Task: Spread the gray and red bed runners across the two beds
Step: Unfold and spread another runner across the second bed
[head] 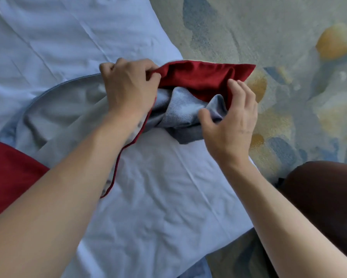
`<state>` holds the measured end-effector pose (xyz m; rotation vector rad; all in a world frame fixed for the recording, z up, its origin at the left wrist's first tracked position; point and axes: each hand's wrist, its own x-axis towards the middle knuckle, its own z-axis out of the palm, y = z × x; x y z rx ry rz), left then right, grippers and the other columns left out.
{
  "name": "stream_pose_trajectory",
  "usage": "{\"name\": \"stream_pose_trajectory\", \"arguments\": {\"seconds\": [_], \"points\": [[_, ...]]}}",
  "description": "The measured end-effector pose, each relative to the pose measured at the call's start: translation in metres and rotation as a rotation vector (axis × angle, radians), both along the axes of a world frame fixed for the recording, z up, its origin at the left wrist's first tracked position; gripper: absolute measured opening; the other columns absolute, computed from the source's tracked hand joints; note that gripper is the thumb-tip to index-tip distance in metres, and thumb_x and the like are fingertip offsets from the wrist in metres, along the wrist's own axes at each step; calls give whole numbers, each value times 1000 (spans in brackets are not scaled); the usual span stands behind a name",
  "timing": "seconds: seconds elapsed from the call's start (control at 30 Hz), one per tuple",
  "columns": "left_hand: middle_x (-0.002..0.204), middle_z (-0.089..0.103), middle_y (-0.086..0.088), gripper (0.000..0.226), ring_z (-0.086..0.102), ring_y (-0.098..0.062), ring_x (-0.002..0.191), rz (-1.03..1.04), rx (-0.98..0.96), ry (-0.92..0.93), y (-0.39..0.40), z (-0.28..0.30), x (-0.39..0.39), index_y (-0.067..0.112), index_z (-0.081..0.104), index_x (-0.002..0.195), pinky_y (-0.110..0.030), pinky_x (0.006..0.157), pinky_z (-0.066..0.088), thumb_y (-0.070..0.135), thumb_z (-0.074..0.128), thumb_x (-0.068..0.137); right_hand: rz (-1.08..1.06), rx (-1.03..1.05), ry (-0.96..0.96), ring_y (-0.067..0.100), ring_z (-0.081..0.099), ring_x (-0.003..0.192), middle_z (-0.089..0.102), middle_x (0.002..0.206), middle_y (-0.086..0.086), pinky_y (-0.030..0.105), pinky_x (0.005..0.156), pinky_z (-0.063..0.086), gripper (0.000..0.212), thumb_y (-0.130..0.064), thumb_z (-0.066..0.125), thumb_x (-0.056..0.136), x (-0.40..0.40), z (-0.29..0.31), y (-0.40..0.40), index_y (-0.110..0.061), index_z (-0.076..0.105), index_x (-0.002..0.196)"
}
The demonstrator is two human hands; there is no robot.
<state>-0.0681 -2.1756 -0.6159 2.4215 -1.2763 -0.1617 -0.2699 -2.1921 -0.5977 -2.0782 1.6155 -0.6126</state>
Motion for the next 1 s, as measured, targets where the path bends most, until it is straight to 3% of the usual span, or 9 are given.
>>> {"name": "stream_pose_trajectory", "arguments": {"seconds": [0.1,0.2,0.33,0.43,0.6,0.77,0.83,0.93,1.0], "points": [[91,73,11,27,63,-15,98,44,-61,155,5,11,22,34,73,97,-39,96,34,49,54,86,309,-145,76,29,42,139,50,144,10,58,119,18,60,-29,72,77,14,7,27,-11,59,132],[90,71,15,32,66,-8,93,4,-80,347,26,22,34,31,73,99,-44,102,43,53,56,83,617,-172,62,29,51,131,62,129,6,59,119,17,53,-20,74,75,36,2,55,-11,64,126],[91,71,9,22,65,-14,91,-12,-73,310,80,18,39,25,71,93,-46,98,44,41,58,86,936,-229,176,29,49,133,62,127,6,58,121,16,42,-1,55,84,63,-15,76,-12,65,123],[86,69,7,13,63,-18,90,-22,21,195,137,12,48,24,68,84,-40,92,39,35,61,86,1083,-332,282,32,50,133,65,120,8,59,121,16,33,-5,48,93,76,-30,71,-14,69,116],[84,67,10,30,61,-19,88,-157,179,131,214,9,51,27,66,83,-38,88,33,54,57,77,942,-429,278,31,62,102,63,82,3,61,120,17,11,-18,61,90,109,-31,42,-16,71,87],[95,65,14,57,58,-13,95,-279,256,76,233,7,57,27,64,102,-34,95,27,70,60,65,895,-427,260,29,59,91,66,79,1,59,121,15,16,-19,55,94,138,-25,36,-14,69,90],[94,65,15,52,55,-12,97,-290,283,69,236,9,66,29,62,100,-34,99,25,66,63,63,872,-409,255,31,59,91,67,80,3,59,120,15,16,-18,54,94,145,-24,30,-12,69,91],[79,63,14,27,41,-9,92,-302,246,53,242,8,82,31,64,85,-30,95,22,48,74,67,842,-389,252,31,60,93,70,85,5,59,121,15,16,-14,54,93,155,-26,22,-10,69,97],[74,64,12,12,44,-11,89,-285,218,40,244,10,95,30,66,78,-31,95,23,37,74,75,828,-383,252,30,61,94,71,91,5,57,121,14,17,-11,53,93,162,-27,20,-9,67,101]]}}
